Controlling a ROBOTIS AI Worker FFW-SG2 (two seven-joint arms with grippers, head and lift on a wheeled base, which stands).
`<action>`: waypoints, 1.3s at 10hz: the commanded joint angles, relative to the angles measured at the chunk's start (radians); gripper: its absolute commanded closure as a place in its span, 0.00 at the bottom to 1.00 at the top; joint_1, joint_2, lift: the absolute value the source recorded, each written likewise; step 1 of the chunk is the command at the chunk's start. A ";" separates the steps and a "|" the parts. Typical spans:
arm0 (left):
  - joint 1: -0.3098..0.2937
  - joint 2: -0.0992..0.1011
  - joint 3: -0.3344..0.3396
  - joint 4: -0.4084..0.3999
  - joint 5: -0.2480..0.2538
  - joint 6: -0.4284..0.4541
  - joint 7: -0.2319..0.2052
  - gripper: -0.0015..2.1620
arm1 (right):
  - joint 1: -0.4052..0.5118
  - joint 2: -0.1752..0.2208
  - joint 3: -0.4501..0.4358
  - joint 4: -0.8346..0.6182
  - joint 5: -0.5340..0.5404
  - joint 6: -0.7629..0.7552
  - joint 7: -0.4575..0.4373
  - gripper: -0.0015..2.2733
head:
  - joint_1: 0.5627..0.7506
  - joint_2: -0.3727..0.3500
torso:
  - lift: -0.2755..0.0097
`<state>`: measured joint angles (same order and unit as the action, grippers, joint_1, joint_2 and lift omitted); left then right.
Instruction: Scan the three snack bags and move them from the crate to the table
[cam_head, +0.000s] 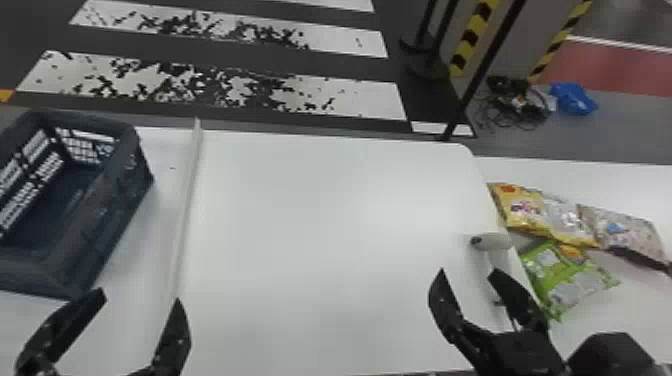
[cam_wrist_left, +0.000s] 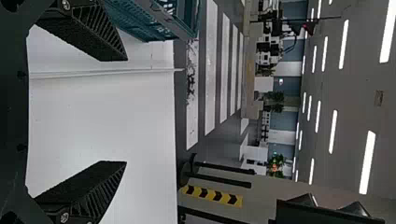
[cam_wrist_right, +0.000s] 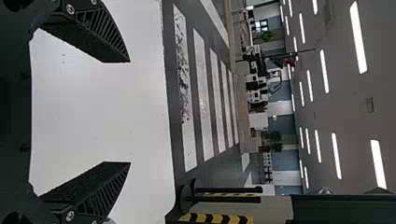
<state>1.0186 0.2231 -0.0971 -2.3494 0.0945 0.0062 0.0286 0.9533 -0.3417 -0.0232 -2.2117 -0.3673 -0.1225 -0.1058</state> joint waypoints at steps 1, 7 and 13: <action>0.002 0.002 0.005 -0.002 0.013 -0.001 -0.006 0.04 | 0.012 0.001 -0.001 -0.016 0.007 -0.001 0.000 0.05 | 0.70 0.27 | 0.75; 0.005 0.004 0.008 -0.007 0.017 -0.019 -0.013 0.04 | 0.024 0.001 -0.003 -0.023 0.005 -0.025 0.000 0.05 | 0.70 0.28 | 0.75; 0.015 0.005 0.007 -0.015 0.019 -0.031 -0.013 0.04 | 0.047 0.001 -0.007 -0.029 0.007 -0.078 0.000 0.05 | 0.70 0.26 | 0.75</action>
<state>1.0322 0.2286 -0.0906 -2.3625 0.1126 -0.0268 0.0145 1.0000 -0.3405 -0.0315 -2.2413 -0.3605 -0.1989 -0.1058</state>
